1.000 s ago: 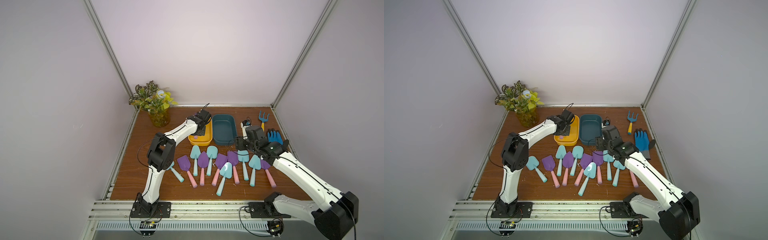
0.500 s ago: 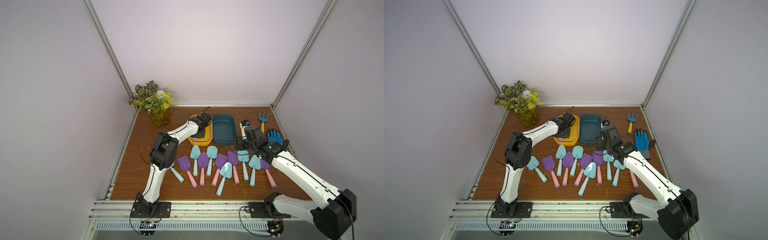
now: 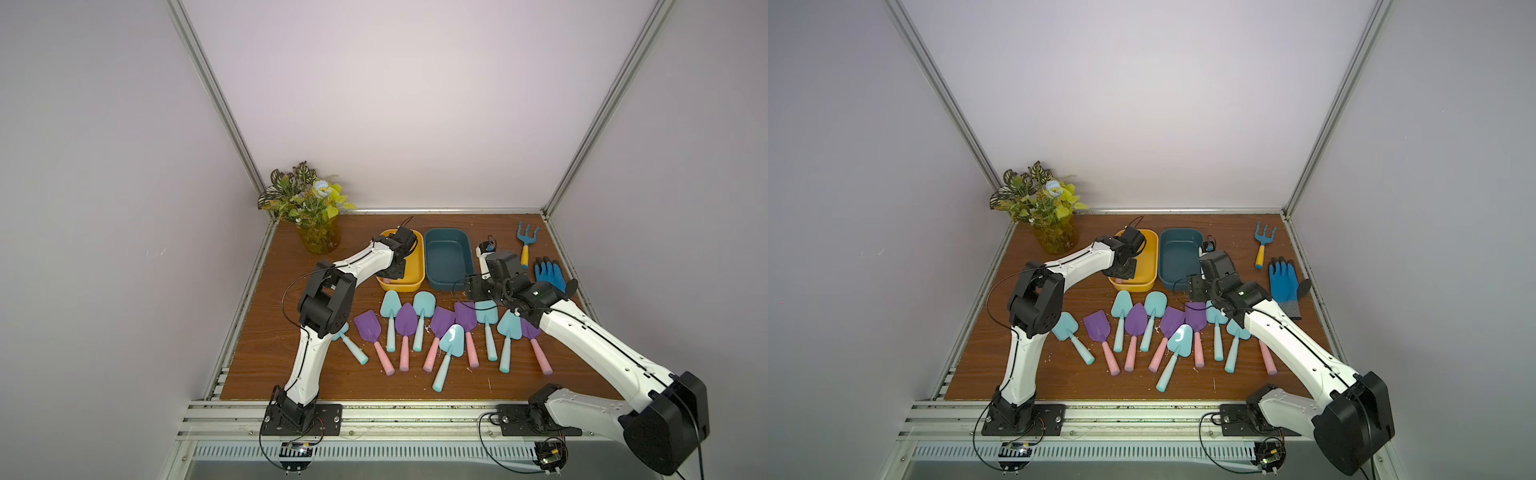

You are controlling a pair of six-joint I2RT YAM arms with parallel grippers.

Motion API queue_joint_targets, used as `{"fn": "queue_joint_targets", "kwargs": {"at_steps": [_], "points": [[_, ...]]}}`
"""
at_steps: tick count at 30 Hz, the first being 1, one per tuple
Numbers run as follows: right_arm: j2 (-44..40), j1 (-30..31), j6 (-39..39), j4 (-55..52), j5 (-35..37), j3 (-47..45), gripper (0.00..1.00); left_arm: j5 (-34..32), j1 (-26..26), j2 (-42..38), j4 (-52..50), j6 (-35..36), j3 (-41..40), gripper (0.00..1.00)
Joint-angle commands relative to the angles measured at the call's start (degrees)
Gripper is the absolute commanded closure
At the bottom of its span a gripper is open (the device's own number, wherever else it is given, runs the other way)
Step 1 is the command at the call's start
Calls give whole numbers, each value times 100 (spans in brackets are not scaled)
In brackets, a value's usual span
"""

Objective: Sort the small shovels by color and place them into the storage box
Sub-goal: Place the shovel in the storage box.

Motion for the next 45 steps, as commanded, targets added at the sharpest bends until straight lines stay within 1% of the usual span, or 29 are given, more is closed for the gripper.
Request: {"fn": "queue_joint_targets", "kwargs": {"at_steps": [1,5,7,8,11,13,16,19,21,24,25,26,28,32,37,45], "points": [[-58,-14,140,157,-2,4,25,64,69,-3,-25,122,53,74],[-210,-16,242,165,135,-61,25,177,70,-265,-21,225,178,56],[-300,-12,260,183,203,-85,25,260,62,-434,-29,285,276,49],[-346,-11,282,174,253,-69,25,308,65,-541,-29,299,312,46],[-445,-23,331,112,477,56,25,530,67,-930,-34,338,381,42],[-426,-19,386,-77,646,259,23,693,69,-1276,-38,358,383,41],[-249,-34,455,-559,804,656,22,766,64,-1940,-38,397,282,40],[-99,-70,613,-939,778,808,22,558,69,-2656,-29,437,-114,39],[-134,-103,831,-1024,678,695,22,405,66,-3075,-33,537,-479,38],[-342,-170,1380,-1039,506,278,23,213,94,-3658,-38,729,-1167,35],[-437,-191,1591,-1067,456,128,23,133,134,-3846,-38,783,-1360,35],[-542,-202,1815,-1103,455,-29,24,85,186,-4009,-30,800,-1755,35],[-737,-226,2207,-1188,479,-318,24,101,357,-4232,-6,810,-2164,34],[-948,-246,2919,-1484,545,-734,26,259,668,-4419,192,990,-2833,34],[-906,-286,3499,-1724,590,-1034,27,536,747,-4387,495,1046,-3341,34],[-930,-329,3962,-1884,509,-1384,33,651,786,-4160,662,1098,-3728,34]]}}
